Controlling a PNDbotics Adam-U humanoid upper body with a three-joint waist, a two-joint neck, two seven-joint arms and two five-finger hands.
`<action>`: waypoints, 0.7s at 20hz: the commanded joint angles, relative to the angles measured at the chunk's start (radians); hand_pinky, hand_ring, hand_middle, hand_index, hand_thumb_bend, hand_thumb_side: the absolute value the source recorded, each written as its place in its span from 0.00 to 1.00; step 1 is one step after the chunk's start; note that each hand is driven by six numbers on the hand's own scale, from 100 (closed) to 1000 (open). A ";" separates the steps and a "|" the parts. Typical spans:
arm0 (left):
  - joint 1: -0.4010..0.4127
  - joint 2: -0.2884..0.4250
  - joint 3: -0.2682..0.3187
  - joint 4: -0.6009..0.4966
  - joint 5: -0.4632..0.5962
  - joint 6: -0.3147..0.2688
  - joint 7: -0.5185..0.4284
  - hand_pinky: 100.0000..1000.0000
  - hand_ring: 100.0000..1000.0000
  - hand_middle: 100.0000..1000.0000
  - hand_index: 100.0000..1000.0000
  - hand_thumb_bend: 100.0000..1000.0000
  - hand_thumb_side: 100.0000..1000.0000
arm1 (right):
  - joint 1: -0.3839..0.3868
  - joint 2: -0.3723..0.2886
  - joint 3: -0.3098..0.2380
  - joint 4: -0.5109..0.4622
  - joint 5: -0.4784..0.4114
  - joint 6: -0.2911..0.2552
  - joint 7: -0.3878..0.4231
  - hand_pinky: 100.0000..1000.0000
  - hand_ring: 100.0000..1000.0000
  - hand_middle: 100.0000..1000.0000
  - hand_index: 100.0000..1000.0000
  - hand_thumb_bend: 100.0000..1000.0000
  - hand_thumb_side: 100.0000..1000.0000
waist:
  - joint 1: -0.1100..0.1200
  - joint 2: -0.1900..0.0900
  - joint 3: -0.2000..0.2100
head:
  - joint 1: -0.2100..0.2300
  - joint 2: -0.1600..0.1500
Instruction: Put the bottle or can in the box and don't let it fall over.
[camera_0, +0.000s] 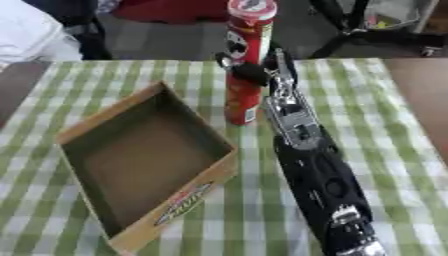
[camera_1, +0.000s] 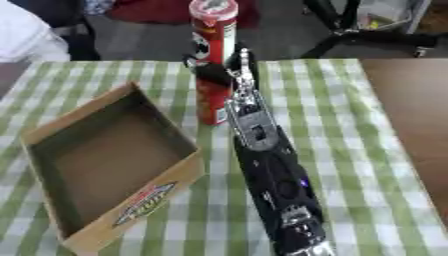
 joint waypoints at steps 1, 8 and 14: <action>-0.006 0.009 0.006 -0.018 0.002 -0.003 -0.005 0.82 0.97 0.71 0.74 0.48 0.59 | -0.025 -0.013 0.005 -0.011 -0.012 -0.022 0.004 0.88 0.42 0.47 0.32 0.16 0.00 | 0.002 -0.017 0.002 | -0.003 -0.005; -0.004 0.011 0.006 -0.018 -0.001 -0.004 -0.009 0.82 0.96 0.72 0.74 0.47 0.59 | -0.025 -0.018 0.011 -0.020 -0.007 -0.040 0.015 0.90 0.37 0.43 0.26 0.18 0.00 | 0.003 -0.026 -0.002 | -0.003 0.005; 0.000 0.012 0.006 -0.017 -0.002 -0.004 -0.012 0.82 0.97 0.72 0.74 0.47 0.59 | -0.025 -0.021 0.029 -0.043 0.003 -0.047 0.023 0.91 0.37 0.42 0.25 0.22 0.00 | 0.002 -0.040 -0.007 | -0.002 0.021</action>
